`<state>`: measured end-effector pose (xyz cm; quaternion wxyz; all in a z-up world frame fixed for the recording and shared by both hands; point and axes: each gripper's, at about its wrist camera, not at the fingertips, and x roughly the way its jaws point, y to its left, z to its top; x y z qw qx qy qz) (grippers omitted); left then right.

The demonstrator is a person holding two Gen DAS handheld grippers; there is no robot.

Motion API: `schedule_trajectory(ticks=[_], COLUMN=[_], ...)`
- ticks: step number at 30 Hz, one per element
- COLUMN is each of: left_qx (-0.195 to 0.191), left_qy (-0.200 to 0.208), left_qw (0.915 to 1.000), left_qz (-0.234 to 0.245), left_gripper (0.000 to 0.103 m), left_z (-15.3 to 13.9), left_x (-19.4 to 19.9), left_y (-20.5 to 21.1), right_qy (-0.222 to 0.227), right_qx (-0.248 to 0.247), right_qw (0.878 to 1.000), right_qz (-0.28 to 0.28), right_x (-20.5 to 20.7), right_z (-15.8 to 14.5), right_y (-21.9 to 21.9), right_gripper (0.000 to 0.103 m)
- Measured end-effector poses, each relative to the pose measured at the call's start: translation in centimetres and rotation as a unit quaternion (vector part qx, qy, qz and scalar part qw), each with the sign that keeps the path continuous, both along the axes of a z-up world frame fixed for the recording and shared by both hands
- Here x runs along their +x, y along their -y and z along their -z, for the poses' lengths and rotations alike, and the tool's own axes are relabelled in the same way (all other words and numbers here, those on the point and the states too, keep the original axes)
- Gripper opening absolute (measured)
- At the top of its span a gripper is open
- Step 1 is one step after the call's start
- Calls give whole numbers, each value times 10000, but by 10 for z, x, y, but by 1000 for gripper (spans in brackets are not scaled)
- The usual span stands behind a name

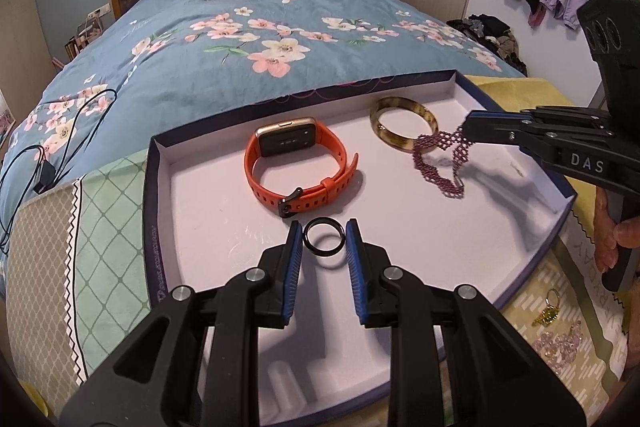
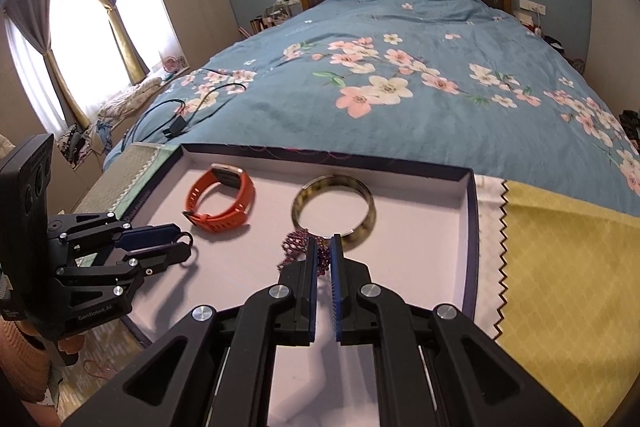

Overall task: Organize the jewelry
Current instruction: 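Lower the black ring into the box and open the left tool, then move the left tool to the pink ring while the right tool reaches the clear crystal bracelet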

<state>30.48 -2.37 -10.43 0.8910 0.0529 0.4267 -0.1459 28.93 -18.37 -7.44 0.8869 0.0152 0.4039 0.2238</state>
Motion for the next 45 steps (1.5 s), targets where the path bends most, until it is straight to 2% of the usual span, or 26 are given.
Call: schedule_trajectory(ticks=[4,8,10,12,16,18,22,25,30,32,33,39,45], left_qx=[-31,-40,-60,-69,-22,-18,-261,-315,-530,-522,-509,-414,-582], left_qy=[-94,-91,-73,-8,299,504,733,850,720,670,658,606,379], left_qw=[9999,9999,9999,10000,9995,9986,9968,9957,9960,9964,9965,9971,9963], left_qz=[-21,-56,-44,-62,-118,-146,-187,-176,-88,-29,-18,214,514], left_gripper=[22,23,25,34,39,48,51,53,54,55,55,55,55], left_z=[4,5,4,2,-13,-23,-42,-48,-45,-40,-37,-26,-14], left_x=[7,12,11,8,-6,-17,-46,-72,-112,-126,-131,-170,-193], left_y=[0,1,1,0,-3,-6,-22,-35,-52,-55,-55,-47,-34], right_qy=[-58,12,64,163,364,401,381,231,-53,-128,-123,-101,-76], right_qx=[-6,32,83,165,236,286,316,303,307,300,262,111,-21], right_qw=[9999,9999,9999,9997,9988,9983,9972,9971,9966,9963,9964,9958,9954], right_qz=[95,114,95,1,-217,-308,-566,-663,-761,-797,-796,-901,-960], right_x=[1,-4,-10,-22,-52,-67,-104,-124,-151,-157,-160,-170,-178], right_z=[3,-3,-7,-14,-24,-27,-22,-12,7,13,14,17,21], right_y=[3,6,9,11,14,17,21,24,27,26,25,17,9], right_gripper=[10,21,28,30,39,42,47,48,48,52,56,56,56])
